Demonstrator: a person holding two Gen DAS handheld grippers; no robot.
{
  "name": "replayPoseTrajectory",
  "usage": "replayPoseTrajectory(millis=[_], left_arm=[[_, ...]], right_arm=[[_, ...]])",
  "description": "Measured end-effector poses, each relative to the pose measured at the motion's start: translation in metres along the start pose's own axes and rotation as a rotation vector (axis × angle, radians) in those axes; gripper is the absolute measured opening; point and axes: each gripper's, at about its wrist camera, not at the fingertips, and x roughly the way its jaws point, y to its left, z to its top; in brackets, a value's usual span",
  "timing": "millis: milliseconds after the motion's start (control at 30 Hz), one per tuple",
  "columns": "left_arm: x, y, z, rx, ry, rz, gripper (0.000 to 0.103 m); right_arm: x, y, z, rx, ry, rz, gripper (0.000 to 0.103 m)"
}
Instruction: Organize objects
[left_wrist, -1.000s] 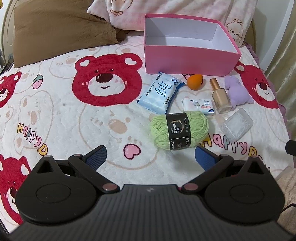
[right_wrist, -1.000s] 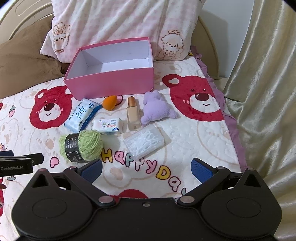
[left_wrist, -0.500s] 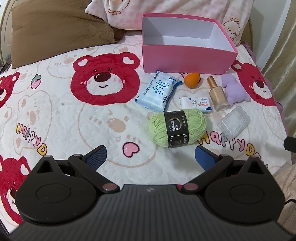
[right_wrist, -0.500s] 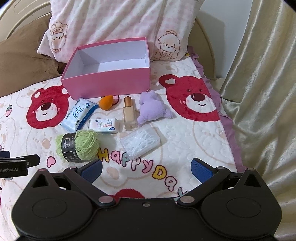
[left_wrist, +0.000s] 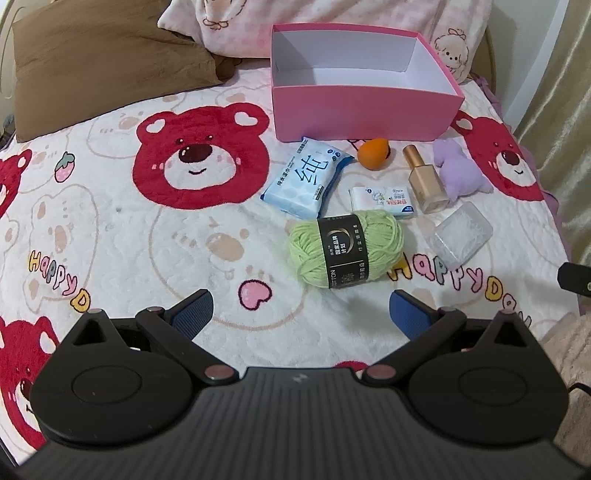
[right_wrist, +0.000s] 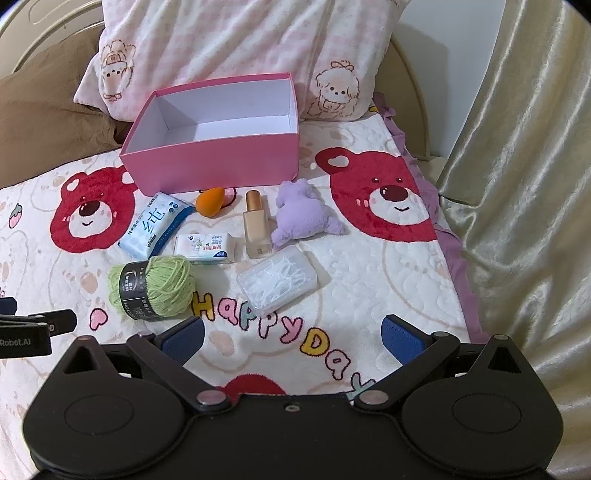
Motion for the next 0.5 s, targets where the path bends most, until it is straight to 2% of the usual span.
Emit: replayPoseTrajectory(millis=[500], left_arm=[[0.0011,0.0024,0.0006,0.003,0.010,0.002,0.103]], right_arm=[[0.0020,-0.0006,-0.0010,-0.003,0.003,-0.002,0.103]])
